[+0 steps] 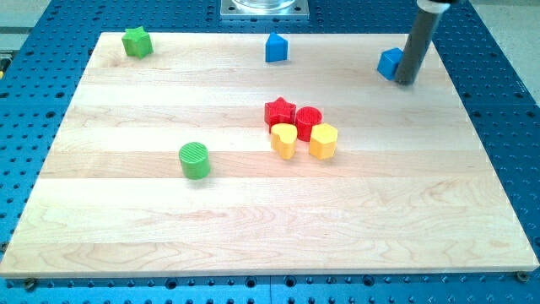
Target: Place the green circle to the left center of the board
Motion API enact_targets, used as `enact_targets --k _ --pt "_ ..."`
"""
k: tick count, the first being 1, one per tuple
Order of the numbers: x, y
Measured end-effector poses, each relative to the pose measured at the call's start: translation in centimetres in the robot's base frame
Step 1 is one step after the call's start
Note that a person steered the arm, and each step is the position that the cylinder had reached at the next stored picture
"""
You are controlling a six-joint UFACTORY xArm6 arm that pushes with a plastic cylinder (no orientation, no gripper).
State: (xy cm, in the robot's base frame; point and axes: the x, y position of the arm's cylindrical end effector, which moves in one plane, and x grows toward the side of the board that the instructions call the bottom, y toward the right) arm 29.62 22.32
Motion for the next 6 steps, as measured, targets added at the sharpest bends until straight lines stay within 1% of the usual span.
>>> enact_targets --k 1,2,3,4,6 --pt "-2.5 -1.3" --pt "0.7 -3.2" --pt "0.7 -4.6" --pt "0.7 0.2" --pt "1.4 0.2"
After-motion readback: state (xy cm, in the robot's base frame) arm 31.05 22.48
